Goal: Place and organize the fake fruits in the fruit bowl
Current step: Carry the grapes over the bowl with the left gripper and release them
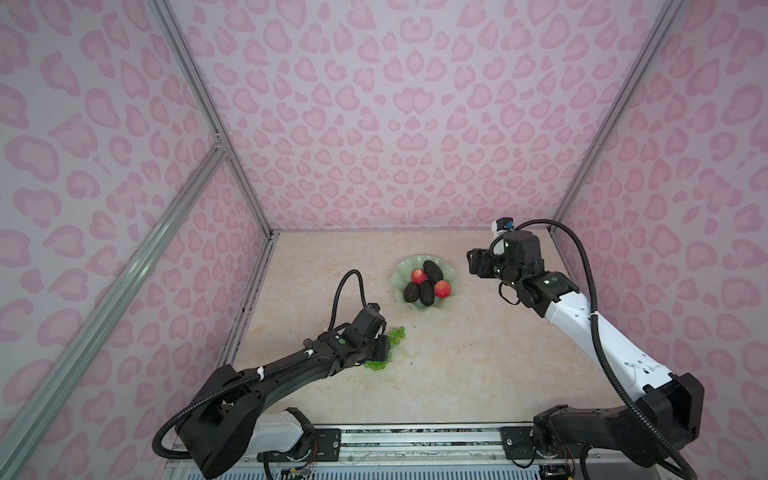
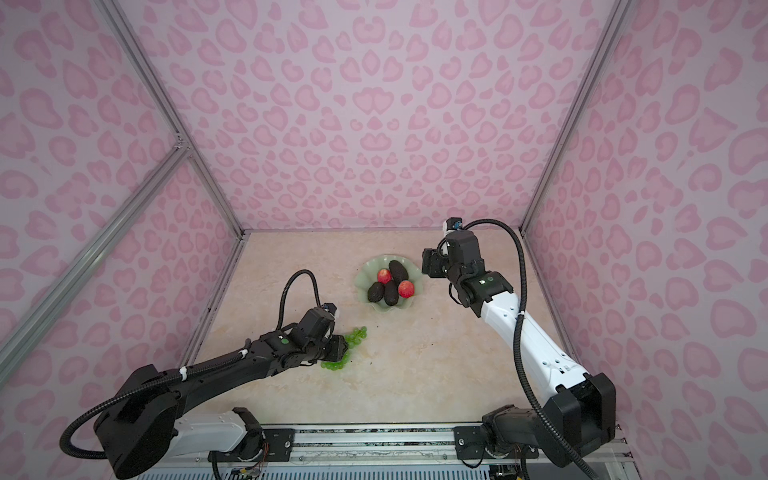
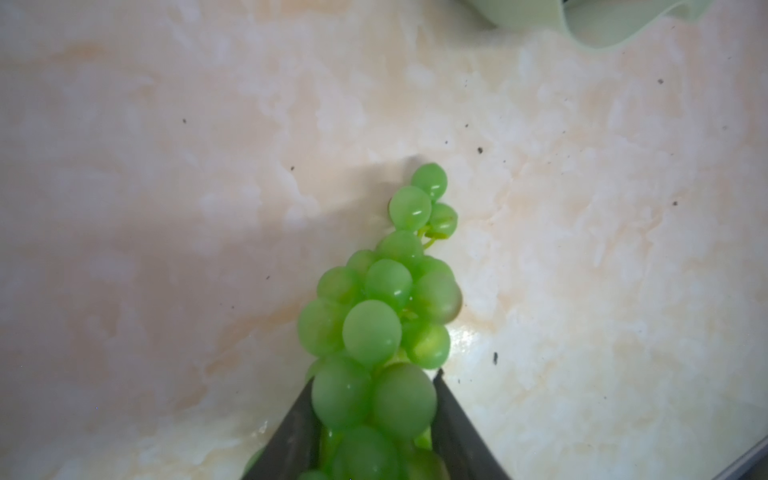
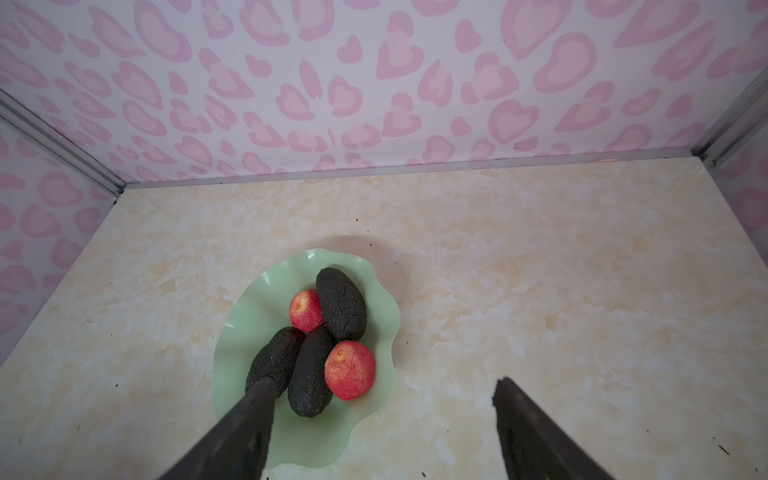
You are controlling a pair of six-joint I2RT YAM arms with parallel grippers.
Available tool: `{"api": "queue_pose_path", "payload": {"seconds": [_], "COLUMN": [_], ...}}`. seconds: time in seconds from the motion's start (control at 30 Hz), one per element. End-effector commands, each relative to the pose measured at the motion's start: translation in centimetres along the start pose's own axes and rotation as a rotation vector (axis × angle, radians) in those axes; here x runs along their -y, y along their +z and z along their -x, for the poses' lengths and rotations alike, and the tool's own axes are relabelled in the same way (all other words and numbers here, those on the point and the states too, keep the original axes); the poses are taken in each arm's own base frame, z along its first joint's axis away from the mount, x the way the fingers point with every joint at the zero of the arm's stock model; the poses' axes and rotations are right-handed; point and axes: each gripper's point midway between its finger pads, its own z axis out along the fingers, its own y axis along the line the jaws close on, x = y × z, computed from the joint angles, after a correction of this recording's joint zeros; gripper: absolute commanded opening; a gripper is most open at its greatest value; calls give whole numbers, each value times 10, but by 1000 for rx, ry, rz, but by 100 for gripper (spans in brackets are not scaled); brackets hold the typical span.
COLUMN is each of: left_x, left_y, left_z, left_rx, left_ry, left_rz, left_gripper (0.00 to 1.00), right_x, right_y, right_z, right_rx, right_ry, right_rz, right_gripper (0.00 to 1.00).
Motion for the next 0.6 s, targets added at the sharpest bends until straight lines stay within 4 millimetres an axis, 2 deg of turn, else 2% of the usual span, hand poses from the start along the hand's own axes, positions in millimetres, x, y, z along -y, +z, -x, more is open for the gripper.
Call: {"api": "queue_pose_path", "payload": {"seconds": [0.0,0.23,0.57], "left_x": [9,22,58], "left_y": [-15,-33,-88], "left_z": [24,43,111], "left_rx": [94,135,326], "left_ry": [22,50,103], "left_rz": [-24,-57,-127], "left_gripper": [40,38,38], "right_x": [0,9,20], "right_y": [-4,-14,-28], "right_z": [0,-5,3], "right_rx": [14,19,48], "right_ry": [38,55,82], "right_rz": [16,-1,-12], "right_gripper": [83,82,82]}}
